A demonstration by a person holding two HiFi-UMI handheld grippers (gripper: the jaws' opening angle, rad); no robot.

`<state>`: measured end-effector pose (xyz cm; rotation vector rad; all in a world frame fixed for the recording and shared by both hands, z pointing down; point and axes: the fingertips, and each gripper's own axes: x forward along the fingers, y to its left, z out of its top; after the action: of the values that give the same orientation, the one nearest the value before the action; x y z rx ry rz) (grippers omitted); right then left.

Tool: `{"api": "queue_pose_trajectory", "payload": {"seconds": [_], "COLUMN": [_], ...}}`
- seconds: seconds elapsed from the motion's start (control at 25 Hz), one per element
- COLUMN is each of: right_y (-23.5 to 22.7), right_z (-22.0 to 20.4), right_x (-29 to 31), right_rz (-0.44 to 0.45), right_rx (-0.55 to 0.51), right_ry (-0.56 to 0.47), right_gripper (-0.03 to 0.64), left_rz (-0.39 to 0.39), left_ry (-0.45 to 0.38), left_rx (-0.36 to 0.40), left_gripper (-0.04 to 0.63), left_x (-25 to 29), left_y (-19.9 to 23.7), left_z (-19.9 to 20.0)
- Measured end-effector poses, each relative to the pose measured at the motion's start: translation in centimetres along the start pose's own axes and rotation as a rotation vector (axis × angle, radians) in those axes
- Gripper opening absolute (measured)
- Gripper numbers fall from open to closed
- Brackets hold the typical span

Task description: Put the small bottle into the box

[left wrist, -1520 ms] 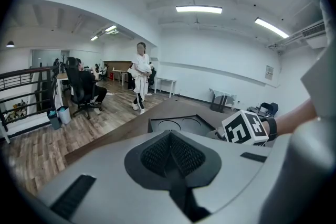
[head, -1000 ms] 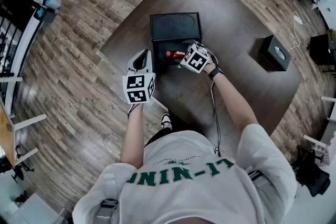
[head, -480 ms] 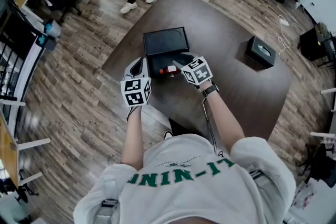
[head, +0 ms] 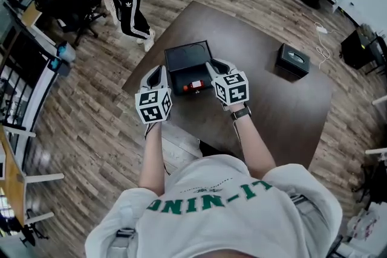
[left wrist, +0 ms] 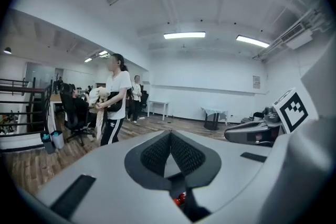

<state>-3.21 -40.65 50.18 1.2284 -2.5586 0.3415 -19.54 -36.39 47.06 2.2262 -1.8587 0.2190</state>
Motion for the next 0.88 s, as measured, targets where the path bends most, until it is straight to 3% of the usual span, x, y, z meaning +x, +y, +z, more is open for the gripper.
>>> {"api": "queue_pose_trajectory", "payload": {"seconds": [0.12,0.36,0.56,0.88], "right_y": [0.4,2.4,3.5,3.2], "right_z": [2.8,6.2,7.9,8.3], "right_x": [-2.0,-4.7,-6.1,-6.5], "right_rz": [-0.048,-0.058,-0.092,-0.095], "right_rx": [0.029,0.043,-0.022,-0.016], "right_ry": [-0.096,-0.198,-0.234,-0.269], "right_gripper": [0.017,0.014,0.014,0.014], "left_rz": [0.001,0.015,0.024,0.022], "left_ry": [-0.062,-0.152,-0.182,-0.204], "left_rx": [0.025,0.066,0.082,0.075], "left_gripper": [0.012,0.012,0.012,0.012], "left_x": [-1.4,-4.1,-5.2,-4.9], "left_y": [-0.4,-1.3,-1.7,-1.8], "left_z": [2.7,6.3,7.2,7.2]}}
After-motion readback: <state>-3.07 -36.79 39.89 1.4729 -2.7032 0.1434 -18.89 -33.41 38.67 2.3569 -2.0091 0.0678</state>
